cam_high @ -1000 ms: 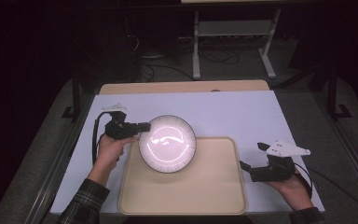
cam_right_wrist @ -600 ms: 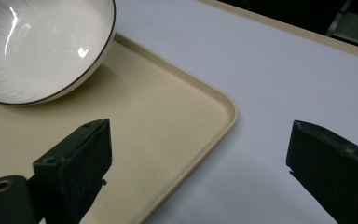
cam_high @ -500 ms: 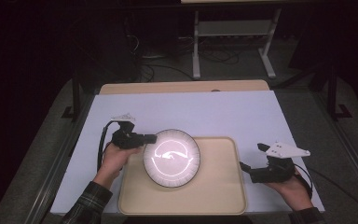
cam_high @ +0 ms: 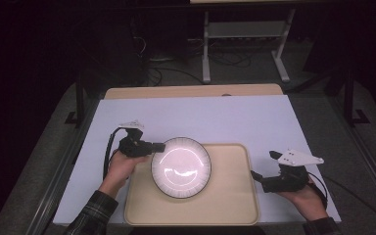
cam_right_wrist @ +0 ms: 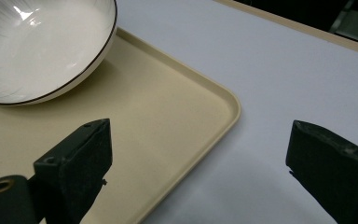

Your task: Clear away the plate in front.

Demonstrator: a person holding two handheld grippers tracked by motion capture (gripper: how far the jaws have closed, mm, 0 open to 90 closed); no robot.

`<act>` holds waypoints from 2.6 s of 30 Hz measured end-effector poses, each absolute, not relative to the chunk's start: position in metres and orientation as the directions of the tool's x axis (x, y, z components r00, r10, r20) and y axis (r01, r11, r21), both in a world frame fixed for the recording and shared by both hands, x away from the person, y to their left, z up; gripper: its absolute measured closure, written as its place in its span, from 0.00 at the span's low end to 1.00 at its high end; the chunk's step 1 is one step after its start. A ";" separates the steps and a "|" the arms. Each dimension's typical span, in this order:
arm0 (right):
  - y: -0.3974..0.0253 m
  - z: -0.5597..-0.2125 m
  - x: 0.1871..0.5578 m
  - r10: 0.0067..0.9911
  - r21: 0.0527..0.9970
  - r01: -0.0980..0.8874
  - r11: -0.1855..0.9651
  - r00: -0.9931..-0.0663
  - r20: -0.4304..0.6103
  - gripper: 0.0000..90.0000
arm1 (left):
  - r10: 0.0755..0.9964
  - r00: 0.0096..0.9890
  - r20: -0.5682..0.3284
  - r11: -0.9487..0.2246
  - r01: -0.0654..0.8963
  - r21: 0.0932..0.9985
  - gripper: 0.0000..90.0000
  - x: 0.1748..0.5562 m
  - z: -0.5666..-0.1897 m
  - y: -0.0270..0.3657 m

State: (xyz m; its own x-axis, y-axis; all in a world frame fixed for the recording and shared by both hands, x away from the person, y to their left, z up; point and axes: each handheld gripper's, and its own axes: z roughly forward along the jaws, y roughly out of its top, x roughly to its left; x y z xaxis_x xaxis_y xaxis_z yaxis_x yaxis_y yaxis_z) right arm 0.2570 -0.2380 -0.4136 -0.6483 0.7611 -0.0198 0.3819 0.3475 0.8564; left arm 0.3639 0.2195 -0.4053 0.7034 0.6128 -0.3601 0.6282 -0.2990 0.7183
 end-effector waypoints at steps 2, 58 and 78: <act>-0.238 -0.414 0.257 0.761 0.855 0.384 0.349 -0.648 -0.019 0.07 | 0.617 0.703 -0.355 -0.305 0.629 0.715 0.95 0.364 -0.406 0.219; -0.236 -0.417 0.256 0.750 0.846 0.383 0.371 -0.661 -0.030 0.07 | 0.631 0.757 -0.169 -0.466 0.544 0.698 0.24 0.371 -0.425 0.221; -0.238 -0.416 0.255 0.751 0.854 0.379 0.356 -0.660 -0.020 0.07 | 0.636 0.767 -0.077 -0.441 0.444 0.780 0.00 0.325 -0.403 0.247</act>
State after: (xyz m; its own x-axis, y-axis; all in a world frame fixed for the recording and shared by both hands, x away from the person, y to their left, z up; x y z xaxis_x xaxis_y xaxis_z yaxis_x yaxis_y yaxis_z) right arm 0.2551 -0.2378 -0.4159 -0.6605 0.7506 -0.0197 0.3787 0.3557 0.8544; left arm 0.3247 0.2470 -0.4032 0.7675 0.6364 -0.0773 0.4439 -0.4406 0.7803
